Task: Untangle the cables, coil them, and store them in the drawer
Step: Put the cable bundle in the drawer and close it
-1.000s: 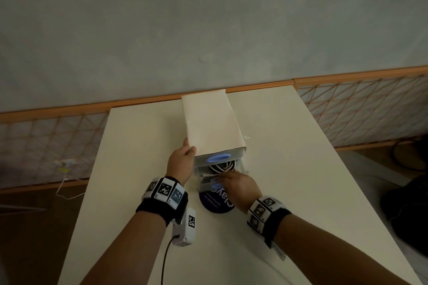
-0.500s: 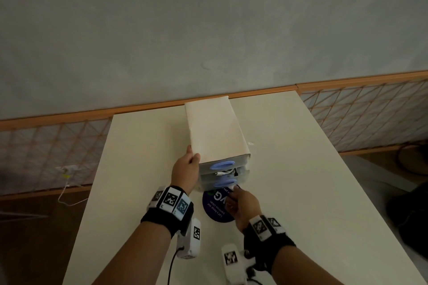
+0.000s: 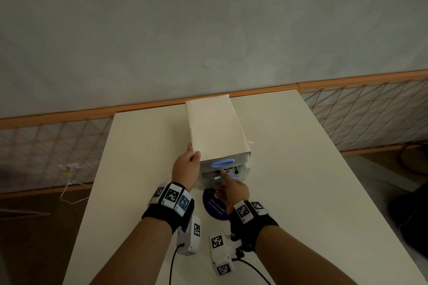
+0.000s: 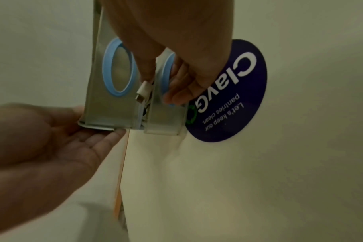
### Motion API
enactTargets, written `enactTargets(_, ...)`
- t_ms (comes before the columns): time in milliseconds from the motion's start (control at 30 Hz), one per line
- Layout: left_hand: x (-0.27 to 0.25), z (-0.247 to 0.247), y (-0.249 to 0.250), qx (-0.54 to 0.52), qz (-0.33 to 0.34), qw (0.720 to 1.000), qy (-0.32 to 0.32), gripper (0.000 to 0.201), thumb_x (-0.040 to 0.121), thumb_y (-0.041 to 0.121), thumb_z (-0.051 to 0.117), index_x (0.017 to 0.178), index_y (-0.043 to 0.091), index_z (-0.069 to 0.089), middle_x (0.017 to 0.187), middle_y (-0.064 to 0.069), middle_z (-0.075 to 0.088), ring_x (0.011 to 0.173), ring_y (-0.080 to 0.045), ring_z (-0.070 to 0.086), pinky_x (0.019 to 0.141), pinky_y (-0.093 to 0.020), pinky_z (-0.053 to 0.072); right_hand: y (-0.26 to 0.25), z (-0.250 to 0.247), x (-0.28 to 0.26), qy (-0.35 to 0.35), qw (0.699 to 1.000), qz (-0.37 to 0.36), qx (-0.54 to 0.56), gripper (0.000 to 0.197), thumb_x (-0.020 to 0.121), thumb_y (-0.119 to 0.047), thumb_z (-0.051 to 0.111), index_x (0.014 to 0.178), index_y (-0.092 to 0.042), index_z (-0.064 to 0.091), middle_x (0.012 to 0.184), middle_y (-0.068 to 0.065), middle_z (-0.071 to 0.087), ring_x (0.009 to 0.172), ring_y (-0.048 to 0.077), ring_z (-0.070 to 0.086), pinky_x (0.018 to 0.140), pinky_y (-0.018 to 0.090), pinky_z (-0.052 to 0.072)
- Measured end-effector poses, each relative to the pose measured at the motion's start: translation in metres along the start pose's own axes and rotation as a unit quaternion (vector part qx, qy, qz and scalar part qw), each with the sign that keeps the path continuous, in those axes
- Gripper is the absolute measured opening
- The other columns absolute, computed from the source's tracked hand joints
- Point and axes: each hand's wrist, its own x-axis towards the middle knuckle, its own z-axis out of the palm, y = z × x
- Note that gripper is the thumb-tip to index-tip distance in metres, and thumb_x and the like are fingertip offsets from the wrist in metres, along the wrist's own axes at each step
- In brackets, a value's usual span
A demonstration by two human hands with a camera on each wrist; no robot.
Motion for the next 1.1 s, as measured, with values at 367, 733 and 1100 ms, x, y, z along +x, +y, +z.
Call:
enactTargets(367,-0.004,0.000,0.001,-0.007,0.006,1.000,0.000,0.048,0.100,0.023,0.040,0.146,0.012,0.035,0.144,-0.007,0.048,0.129,-0.022,0.046,0.096,-0.022,0.033,-0.005,0.013,-0.003,0.011,1.000,0.027,-0.006,0.016,0.076,-0.007,0.062,0.062,-0.004,0.067,0.069,0.013,0.074,0.070,0.026,0.072,0.076,0.037,0.058)
enactTargets(733,-0.008,0.002,0.003,0.029,0.032,0.999,0.004,0.042,0.100,0.023,0.039,0.141,0.018,0.044,0.125,-0.005,0.063,0.098,-0.014,0.054,0.084,-0.022,0.038,-0.013,0.011,0.000,0.028,0.998,0.049,-0.025,0.016,0.078,-0.010,0.067,0.065,0.000,0.066,0.053,0.008,0.069,0.058,0.024,0.068,0.068,0.033,0.059)
enactTargets(1100,-0.012,0.003,0.005,0.056,0.040,0.998,0.003,0.039,0.099,0.023,0.040,0.137,0.018,0.048,0.113,-0.008,0.067,0.090,-0.019,0.056,0.078,-0.024,0.040,-0.008,0.004,-0.004,0.002,0.998,0.024,0.053,0.012,0.084,-0.006,0.061,0.079,0.004,0.065,0.062,0.016,0.072,0.063,0.029,0.071,0.058,0.031,0.059)
